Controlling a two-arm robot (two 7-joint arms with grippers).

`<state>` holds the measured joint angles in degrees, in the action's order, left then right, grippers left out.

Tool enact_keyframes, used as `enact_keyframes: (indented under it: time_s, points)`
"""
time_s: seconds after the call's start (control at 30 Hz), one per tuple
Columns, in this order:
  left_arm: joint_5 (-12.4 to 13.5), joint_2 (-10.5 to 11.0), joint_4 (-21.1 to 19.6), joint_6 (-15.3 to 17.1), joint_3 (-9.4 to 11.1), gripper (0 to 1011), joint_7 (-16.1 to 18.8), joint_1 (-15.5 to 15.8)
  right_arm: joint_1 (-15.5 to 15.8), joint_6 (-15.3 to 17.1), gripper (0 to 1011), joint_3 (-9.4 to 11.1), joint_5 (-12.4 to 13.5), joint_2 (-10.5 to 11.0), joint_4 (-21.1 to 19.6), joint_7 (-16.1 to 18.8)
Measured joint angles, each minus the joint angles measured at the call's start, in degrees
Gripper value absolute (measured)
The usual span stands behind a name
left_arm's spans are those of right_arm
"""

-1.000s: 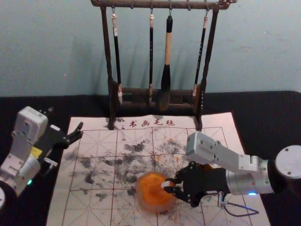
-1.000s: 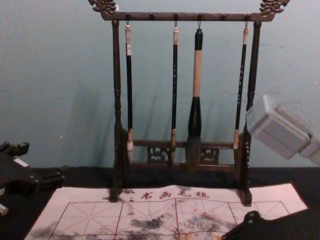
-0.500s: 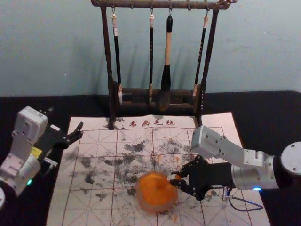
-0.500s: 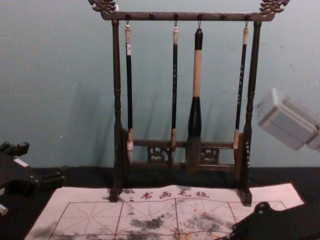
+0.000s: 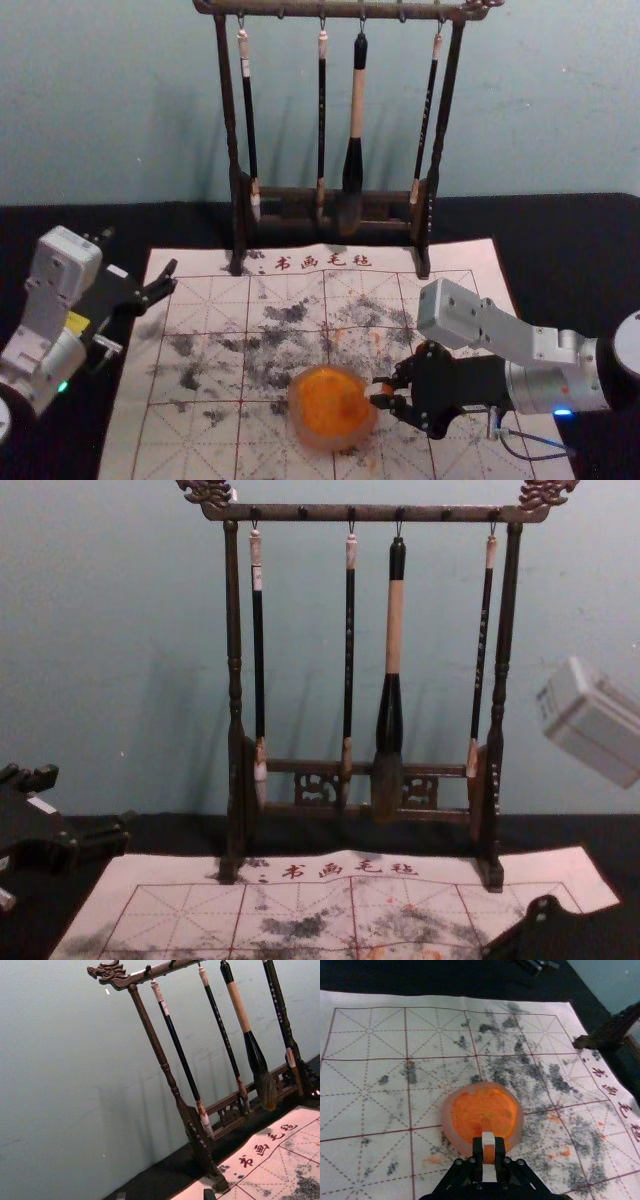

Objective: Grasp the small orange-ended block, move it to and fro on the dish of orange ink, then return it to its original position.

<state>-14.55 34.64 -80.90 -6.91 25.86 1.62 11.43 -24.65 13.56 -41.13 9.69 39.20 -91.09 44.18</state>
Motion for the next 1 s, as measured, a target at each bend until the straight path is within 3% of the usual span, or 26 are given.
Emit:
enact_keyframes:
  time_s: [0.63, 1.0]
  points:
    - [0.0, 0.0, 0.0, 0.0, 0.0, 1001, 0.0, 0.0, -0.8, 0.0, 100, -1.4, -0.2, -1.7, 0.3, 0.2]
    - [0.0, 0.0, 0.0, 0.0, 0.0, 1001, 0.0, 0.0, -1.3, 0.4, 100, -0.5, -0.4, -2.8, 1.8, -1.4]
